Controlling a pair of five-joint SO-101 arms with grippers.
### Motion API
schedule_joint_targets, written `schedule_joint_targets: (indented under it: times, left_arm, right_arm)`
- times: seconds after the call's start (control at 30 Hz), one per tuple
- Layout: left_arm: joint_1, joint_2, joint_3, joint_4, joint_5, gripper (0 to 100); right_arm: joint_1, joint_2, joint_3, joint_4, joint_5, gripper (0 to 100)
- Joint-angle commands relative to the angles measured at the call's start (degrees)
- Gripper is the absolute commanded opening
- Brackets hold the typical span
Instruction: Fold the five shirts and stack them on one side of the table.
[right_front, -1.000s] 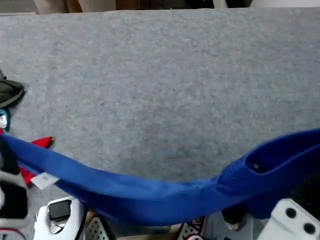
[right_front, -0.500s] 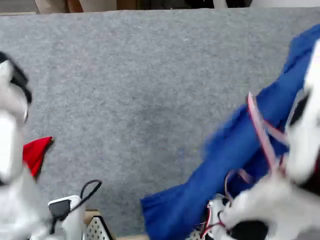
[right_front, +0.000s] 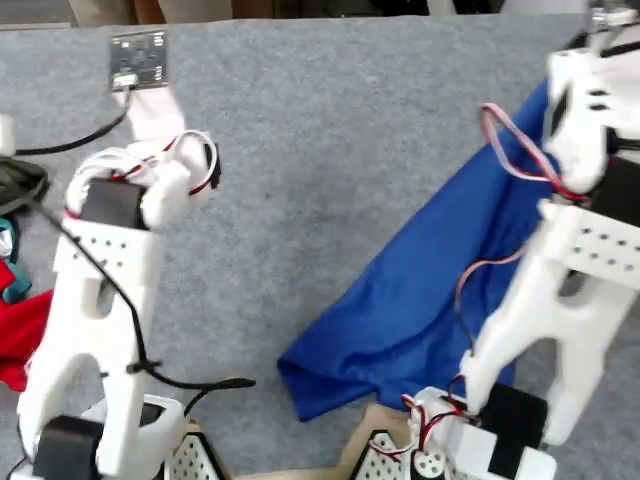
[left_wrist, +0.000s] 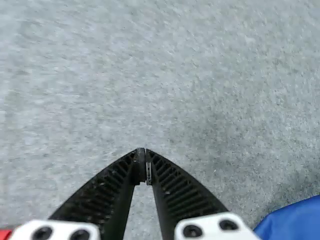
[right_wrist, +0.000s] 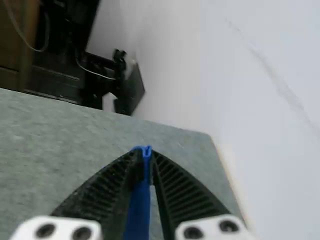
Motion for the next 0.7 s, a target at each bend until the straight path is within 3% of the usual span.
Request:
schedule_joint_targets:
  times: [0.0, 0.27, 0.4, 0.5, 0.67]
  left_arm:
    - [-2.9, 1.5, -4.0, 0.3, 4.4, 2]
    - [-27.8, 2.5, -14.9, 6.4, 8.7, 2]
    - [-36.0, 2.2, -15.1, 8.4, 8.4, 2]
    - [-37.8, 2.7, -15.0, 11.0, 8.4, 2]
    - [-33.8, 2.8, -13.1, 12.7, 8.6, 2]
  right_arm:
    - [-8.0, -2.6, -3.7, -0.3, 2.1, 0.4]
    - [-39.3, -4.6, -12.9, 10.3, 4.0, 0.4]
    - [-48.0, -4.6, -22.5, 17.5, 3.7, 0.4]
    - [-45.0, -4.6, -29.0, 23.8, 3.9, 0.4]
    - [-21.3, -3.2, -25.5, 27.7, 4.1, 0.4]
